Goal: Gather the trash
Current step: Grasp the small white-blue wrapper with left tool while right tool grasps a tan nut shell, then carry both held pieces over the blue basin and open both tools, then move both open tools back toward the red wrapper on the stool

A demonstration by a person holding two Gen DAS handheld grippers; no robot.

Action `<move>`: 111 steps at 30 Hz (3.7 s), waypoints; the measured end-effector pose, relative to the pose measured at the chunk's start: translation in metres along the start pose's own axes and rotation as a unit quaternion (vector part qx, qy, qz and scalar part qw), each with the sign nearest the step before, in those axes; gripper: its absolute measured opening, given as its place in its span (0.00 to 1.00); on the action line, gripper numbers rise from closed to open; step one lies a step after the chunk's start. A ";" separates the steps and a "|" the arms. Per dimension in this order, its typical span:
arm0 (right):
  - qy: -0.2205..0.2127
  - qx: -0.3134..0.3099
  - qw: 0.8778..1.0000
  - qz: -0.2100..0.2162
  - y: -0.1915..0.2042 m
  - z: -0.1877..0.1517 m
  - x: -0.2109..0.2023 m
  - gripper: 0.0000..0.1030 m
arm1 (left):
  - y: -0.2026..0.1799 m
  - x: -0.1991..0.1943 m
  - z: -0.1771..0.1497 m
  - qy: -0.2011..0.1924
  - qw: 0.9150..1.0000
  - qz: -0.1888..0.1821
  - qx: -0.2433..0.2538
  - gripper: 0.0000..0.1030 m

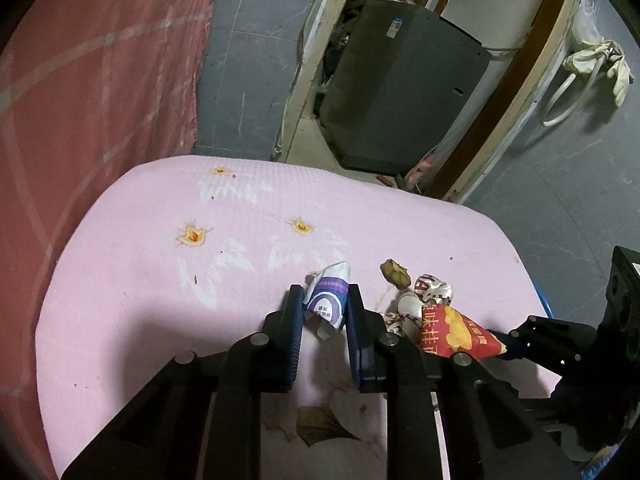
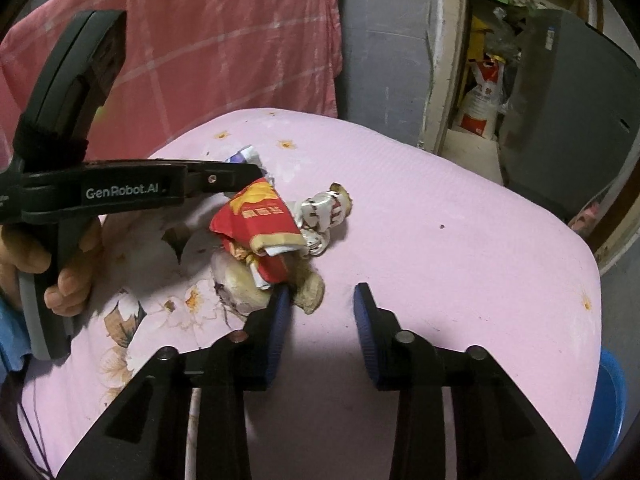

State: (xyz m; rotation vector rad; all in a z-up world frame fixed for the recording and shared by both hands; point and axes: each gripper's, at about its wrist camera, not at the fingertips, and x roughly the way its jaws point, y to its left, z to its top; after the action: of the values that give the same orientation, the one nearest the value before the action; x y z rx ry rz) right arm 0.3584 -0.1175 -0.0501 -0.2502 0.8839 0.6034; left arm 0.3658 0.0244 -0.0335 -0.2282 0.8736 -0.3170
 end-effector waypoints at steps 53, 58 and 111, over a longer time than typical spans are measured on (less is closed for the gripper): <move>-0.423 0.106 0.883 -0.172 -0.041 -0.094 -0.215 0.11 | -0.182 -0.100 -0.048 -0.269 0.956 -0.038 0.110 0.14; -0.420 0.123 0.875 -0.206 -0.064 -0.110 -0.231 0.11 | -0.214 -0.089 -0.047 -0.262 0.955 -0.057 0.127 0.14; -0.349 0.266 0.868 -0.231 -0.166 -0.171 -0.237 0.55 | -0.264 0.011 -0.031 -0.129 0.986 -0.073 0.071 0.76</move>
State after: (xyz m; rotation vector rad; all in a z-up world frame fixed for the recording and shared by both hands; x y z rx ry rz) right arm 0.2306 -0.4192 0.0231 0.2540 0.2323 -0.0360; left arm 0.3015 -0.2272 0.0243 -0.1966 0.5764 -0.4724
